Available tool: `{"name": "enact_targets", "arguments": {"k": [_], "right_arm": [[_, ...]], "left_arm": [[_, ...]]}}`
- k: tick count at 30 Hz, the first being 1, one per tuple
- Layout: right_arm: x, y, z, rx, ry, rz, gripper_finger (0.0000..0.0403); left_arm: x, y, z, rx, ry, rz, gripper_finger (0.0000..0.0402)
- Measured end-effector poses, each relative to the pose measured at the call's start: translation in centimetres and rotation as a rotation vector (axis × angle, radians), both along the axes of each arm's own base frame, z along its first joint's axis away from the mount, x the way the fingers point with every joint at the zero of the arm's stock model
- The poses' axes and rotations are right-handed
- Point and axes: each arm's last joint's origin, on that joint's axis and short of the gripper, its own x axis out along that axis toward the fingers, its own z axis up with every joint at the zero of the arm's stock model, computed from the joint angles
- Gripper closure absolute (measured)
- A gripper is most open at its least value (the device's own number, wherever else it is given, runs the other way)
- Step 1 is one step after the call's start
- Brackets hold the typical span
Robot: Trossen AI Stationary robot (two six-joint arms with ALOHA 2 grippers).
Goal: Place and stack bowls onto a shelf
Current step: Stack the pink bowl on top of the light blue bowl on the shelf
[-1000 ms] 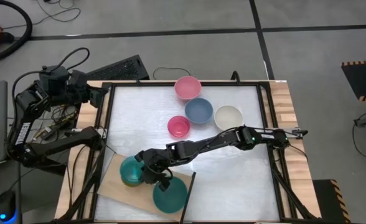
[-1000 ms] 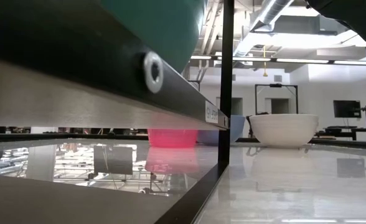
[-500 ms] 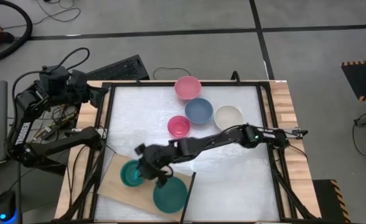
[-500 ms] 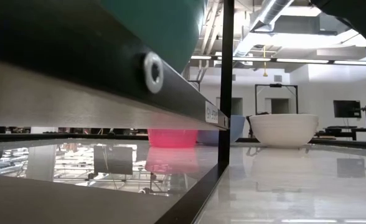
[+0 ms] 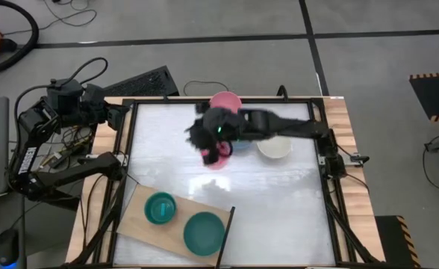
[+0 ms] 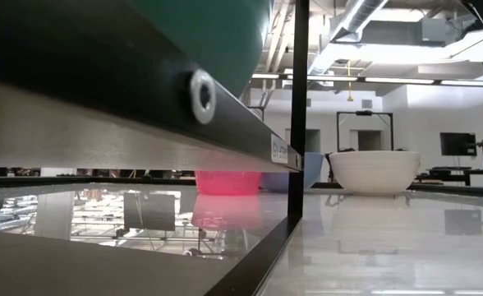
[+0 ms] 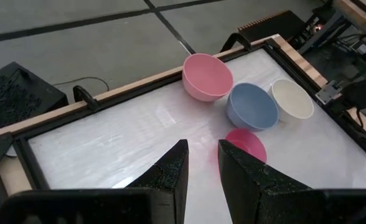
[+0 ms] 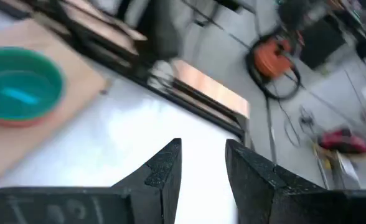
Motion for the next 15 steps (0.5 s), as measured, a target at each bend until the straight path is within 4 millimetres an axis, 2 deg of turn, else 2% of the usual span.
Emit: {"name": "enact_targets", "arguments": {"k": [2, 6, 10, 15], "right_arm": [[-1.0, -1.7, 0.5, 0.023, 0.036, -0.052, 0.0252], [-1.3, -4.3, -0.9, 0.083, 0.139, -0.099, 0.0252], [0.4, -5.9, -4.8, 0.179, 0.287, -0.115, 0.0253], [3.0, -6.4, -11.8, 0.224, 0.518, -0.158, 0.0253]], "left_arm": [[0.0, 0.0, 0.0, 0.003, 0.002, 0.002, 0.0330], [0.0, 0.0, 0.0, 0.014, 0.013, -0.001, 0.0330], [0.0, 0.0, 0.0, 0.017, 0.015, 0.006, 0.0330], [-0.1, 0.1, 0.0, 0.021, 0.019, 0.015, 0.0330]]}}
